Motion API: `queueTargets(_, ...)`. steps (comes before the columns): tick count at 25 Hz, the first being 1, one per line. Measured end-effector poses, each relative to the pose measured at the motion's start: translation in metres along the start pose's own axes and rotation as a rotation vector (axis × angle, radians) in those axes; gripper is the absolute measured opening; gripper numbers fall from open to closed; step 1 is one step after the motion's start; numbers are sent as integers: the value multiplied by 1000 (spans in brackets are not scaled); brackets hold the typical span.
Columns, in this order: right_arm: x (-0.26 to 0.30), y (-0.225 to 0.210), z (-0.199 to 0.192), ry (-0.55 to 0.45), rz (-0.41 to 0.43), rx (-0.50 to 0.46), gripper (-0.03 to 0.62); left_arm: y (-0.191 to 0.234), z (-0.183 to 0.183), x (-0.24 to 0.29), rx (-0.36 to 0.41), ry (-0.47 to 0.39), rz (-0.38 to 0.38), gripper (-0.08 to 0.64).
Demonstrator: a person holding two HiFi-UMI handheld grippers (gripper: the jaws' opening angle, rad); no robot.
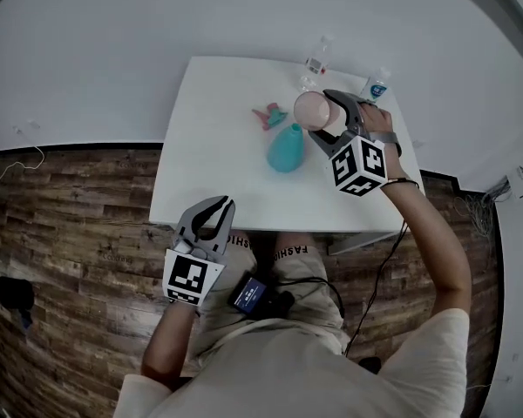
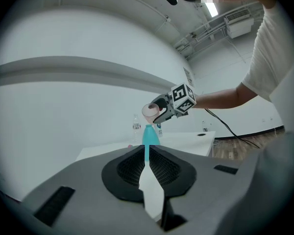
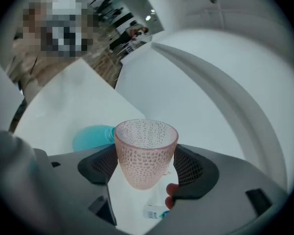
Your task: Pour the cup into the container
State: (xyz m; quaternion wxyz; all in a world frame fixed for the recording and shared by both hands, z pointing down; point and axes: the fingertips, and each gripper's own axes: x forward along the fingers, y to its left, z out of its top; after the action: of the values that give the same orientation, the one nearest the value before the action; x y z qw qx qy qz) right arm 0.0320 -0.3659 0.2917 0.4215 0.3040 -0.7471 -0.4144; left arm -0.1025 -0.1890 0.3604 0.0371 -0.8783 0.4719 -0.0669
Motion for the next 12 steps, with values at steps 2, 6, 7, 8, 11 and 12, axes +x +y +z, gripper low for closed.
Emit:
queueTargets(2, -7, 3, -1, -37, 24, 145, 357, 6, 1, 0, -3, 2, 16, 27)
queueTargets(6, -21, 1, 6, -101, 12, 258, 357, 20, 15, 4, 11, -17, 46, 27)
queueTargets(7, -25, 1, 8, -119, 12, 278, 357, 22, 19, 5, 17, -23, 53, 27)
queueTargets(8, -30, 3, 12, -137, 15, 297, 357, 24, 22, 5, 23, -27, 60, 28)
queueTargets(11, -43, 13, 18, -175, 34, 348, 358, 24, 29, 6, 32, -36, 70, 27)
queueTargets(12, -46, 13, 18, -185, 36, 365, 357, 25, 33, 8, 36, -40, 72, 26)
